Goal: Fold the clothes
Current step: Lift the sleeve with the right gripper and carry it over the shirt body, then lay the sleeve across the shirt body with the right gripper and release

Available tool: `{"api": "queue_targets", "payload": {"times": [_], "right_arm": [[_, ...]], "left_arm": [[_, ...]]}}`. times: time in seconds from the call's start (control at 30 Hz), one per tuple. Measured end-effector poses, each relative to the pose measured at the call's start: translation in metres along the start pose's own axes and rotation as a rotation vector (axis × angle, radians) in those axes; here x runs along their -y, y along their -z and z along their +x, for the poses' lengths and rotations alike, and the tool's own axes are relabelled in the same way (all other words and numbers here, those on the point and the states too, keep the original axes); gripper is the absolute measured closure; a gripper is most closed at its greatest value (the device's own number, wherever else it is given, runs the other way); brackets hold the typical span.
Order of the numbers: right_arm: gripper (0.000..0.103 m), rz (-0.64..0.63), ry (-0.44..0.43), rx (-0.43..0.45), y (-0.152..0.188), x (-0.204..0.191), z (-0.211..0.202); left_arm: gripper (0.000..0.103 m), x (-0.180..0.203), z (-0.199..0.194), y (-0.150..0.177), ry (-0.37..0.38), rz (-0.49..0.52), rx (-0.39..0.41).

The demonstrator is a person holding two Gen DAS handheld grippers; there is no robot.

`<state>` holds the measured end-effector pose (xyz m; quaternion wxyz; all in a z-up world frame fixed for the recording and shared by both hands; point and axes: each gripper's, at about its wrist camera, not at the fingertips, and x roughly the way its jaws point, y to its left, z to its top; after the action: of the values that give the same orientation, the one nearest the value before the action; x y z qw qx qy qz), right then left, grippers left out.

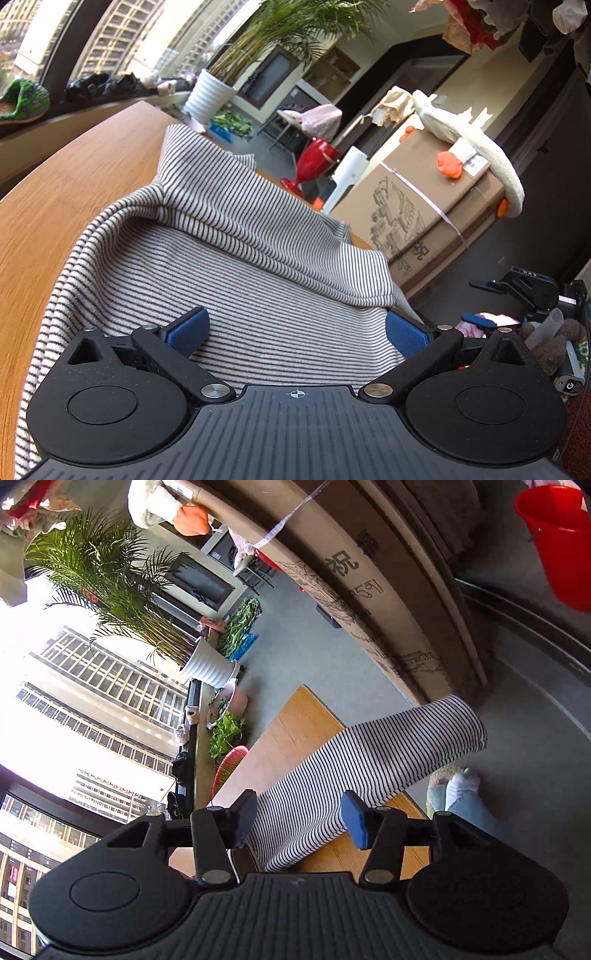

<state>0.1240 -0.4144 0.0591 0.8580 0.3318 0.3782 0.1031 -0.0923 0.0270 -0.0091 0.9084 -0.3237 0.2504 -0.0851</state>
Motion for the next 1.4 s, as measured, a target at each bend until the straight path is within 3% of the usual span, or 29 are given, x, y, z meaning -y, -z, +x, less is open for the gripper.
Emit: {"api": "queue_targets", "payload": {"times": [0.13,0.2,0.3,0.43,0.47,0.5,0.53,0.6,0.73,0.83,0.9,1.0,1.1,1.17,1.23,1.3,1.4], "right_arm": [[0.053,-0.144,0.004,-0.033,0.027,-0.005,0.007],[0.053,-0.360,-0.007,-0.034,0.046,-0.041,0.018],[0.053,-0.536,-0.075,-0.115,0.067,-0.084,0.050],[0.054,-0.671,0.016,-0.158,0.088,-0.113,0.100],[0.059,-0.687,0.035,-0.163,0.090,-0.117,0.107],[0.085,-0.699,0.054,-0.170,0.091,-0.121,0.113],[0.091,-0.703,0.048,-0.188,0.091,-0.129,0.116],[0.091,-0.731,-0.061,-0.172,0.085,-0.159,0.104],[0.092,-0.785,-0.314,0.011,0.061,-0.223,0.048],[0.091,-0.735,-0.403,0.049,0.044,-0.234,0.029],[0.091,-0.690,-0.357,0.009,0.043,-0.215,0.044],[0.089,-0.647,-0.183,-0.078,0.054,-0.167,0.082],[0.086,-0.562,-0.030,-0.087,0.048,-0.117,0.095],[0.084,-0.429,-0.030,-0.045,0.026,-0.079,0.073],[0.065,-0.285,-0.049,0.001,0.005,-0.040,0.046],[0.057,-0.135,-0.071,0.034,-0.009,0.002,0.020],[0.052,0.166,-0.086,0.007,-0.012,0.088,-0.004]], "left_arm": [[0.000,-0.002,0.000,0.000,0.005,-0.002,0.003],[0.000,-0.002,0.001,0.000,0.008,-0.004,0.006],[0.000,-0.003,0.001,0.000,0.012,-0.008,0.010],[0.000,-0.003,0.001,0.000,0.020,-0.013,0.014],[0.000,-0.004,0.000,0.000,0.023,-0.015,0.016],[0.000,-0.004,0.000,0.000,0.026,-0.017,0.018],[0.000,-0.005,0.000,0.001,0.029,-0.019,0.020],[0.000,-0.005,0.000,0.001,0.033,-0.021,0.022],[0.000,-0.005,0.000,0.002,0.035,-0.022,0.023],[0.000,-0.005,-0.001,0.002,0.037,-0.024,0.024],[0.000,-0.006,-0.001,0.003,0.038,-0.024,0.024],[0.000,-0.006,-0.002,0.003,0.042,-0.026,0.026],[0.000,-0.007,-0.002,0.003,0.047,-0.028,0.027],[0.000,-0.008,-0.003,0.003,0.049,-0.030,0.028],[0.000,-0.008,-0.003,0.003,0.050,-0.031,0.029],[0.000,-0.009,-0.003,0.003,0.050,-0.031,0.030],[0.000,-0.008,-0.002,0.002,0.048,-0.030,0.030]]}}
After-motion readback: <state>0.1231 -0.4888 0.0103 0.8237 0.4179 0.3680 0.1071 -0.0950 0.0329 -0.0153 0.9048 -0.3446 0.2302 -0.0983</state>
